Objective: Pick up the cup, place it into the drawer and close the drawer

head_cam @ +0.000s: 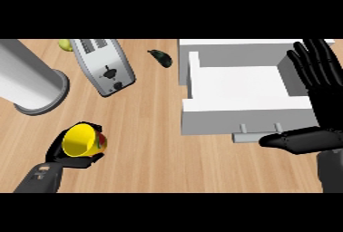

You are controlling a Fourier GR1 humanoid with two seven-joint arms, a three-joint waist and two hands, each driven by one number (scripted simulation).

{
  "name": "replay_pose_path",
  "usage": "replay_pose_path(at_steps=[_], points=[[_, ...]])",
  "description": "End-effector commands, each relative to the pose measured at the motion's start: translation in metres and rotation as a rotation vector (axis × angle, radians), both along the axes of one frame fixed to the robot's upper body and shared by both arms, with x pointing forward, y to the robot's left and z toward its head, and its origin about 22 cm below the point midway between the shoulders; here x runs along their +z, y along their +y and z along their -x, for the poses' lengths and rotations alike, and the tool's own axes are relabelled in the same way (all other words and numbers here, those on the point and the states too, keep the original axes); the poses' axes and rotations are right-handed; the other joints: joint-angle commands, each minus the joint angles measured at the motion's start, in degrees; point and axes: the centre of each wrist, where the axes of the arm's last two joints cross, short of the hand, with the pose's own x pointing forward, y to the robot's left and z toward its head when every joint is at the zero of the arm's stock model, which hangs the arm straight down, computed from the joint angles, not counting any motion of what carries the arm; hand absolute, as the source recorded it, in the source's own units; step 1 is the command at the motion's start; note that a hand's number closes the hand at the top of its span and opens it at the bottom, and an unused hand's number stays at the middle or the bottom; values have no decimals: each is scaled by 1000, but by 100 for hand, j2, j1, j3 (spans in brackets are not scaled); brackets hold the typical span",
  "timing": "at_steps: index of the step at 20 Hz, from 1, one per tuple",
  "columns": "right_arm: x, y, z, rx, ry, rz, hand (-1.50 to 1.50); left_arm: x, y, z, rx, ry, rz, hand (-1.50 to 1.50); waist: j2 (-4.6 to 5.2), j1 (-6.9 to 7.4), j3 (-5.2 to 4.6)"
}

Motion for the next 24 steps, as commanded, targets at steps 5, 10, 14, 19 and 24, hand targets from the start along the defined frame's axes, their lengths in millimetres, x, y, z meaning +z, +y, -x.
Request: replay_pose_path(at_steps=[5,10,14,19,24], points=[[-3,-6,3,-2,3,4,-150,-4,-23,-6,173,-329,-15,150,-3,-17,9],[-1,-12,12,-33,12,-6,-150,-15,-46,-3,585,-322,-49,150,-40,-11,17],[6,0,5,-16,-8,-13,-150,-6,-72,-23,442,-420,190,150,-44,55,21],[-5,-7,7,-13,4,17,-150,44,-101,-81,284,-465,198,150,-73,95,38],[-19,-17,5,-39,19,13,-150,97,-145,-117,188,-510,187,150,-100,178,47]])
